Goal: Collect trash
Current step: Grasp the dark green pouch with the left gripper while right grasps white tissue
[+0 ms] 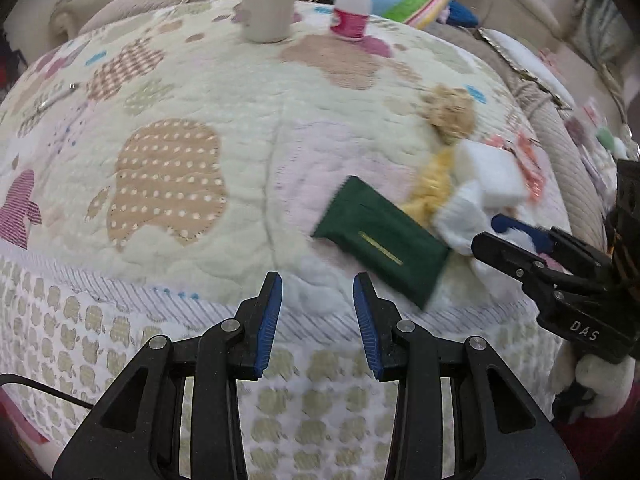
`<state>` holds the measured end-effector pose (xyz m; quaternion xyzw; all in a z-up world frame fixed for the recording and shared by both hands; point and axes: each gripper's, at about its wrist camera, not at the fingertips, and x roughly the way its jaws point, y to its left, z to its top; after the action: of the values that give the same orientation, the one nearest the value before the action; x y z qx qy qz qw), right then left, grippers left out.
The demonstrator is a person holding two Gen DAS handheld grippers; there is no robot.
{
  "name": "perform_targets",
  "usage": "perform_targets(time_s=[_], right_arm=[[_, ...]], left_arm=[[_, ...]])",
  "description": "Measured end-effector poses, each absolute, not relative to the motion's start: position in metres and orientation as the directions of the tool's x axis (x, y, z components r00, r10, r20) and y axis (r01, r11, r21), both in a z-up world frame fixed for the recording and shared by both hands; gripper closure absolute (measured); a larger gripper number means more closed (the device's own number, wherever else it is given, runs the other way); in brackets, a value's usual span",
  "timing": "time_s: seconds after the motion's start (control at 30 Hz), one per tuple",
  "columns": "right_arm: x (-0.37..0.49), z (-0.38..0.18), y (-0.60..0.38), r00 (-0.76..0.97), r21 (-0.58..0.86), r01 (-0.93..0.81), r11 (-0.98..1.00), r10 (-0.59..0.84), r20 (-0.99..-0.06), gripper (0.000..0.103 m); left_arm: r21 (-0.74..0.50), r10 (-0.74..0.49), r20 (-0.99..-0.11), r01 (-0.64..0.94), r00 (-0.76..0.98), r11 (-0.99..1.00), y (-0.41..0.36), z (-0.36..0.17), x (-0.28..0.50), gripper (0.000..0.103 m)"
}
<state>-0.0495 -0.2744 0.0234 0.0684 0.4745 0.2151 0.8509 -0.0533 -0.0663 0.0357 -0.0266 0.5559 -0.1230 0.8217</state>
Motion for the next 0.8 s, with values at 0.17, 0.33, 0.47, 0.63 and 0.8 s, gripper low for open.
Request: perform_targets(time_s=[0.17, 0.33, 0.47, 0.63, 0.8], right_arm=[[-0.047, 0.012, -0.273, 0.433, 0.337, -0.317, 0.886, 0.452, -0.780, 0.072], [-0.069, 0.026, -0.309, 0.493, 0.347, -0.264, 0.900, 0.435, -0.754, 0.073], [-0.082, 0.027, -0.335, 0.498, 0.331, -0.223, 0.917, 0.399, -0.770, 0.073], [-0.092, 0.025, -0.350, 0.499, 0.334, -0.200, 0.921, 0.389, -0.774, 0.073], [-0.098, 0.027, -0.356, 0.517, 0.346, -0.198, 0.917, 0.398, -0.758, 0.073]], left_arm=[[-0.216, -0.259, -0.905, 0.161, 0.339, 0.963, -0.068, 0.026, -0.036, 0.068], [-0.315, -0.340, -0.878, 0.127, 0.337, 0.941, -0.073, 0.034, -0.032, 0.068], [-0.371, -0.379, -0.861, 0.091, 0.339, 0.924, -0.085, 0.032, -0.029, 0.043], [-0.336, -0.329, -0.873, 0.046, 0.359, 0.941, -0.109, 0.028, -0.021, 0.041], [-0.236, -0.232, -0.896, 0.039, 0.378, 0.971, -0.130, 0.025, -0.017, 0.030]])
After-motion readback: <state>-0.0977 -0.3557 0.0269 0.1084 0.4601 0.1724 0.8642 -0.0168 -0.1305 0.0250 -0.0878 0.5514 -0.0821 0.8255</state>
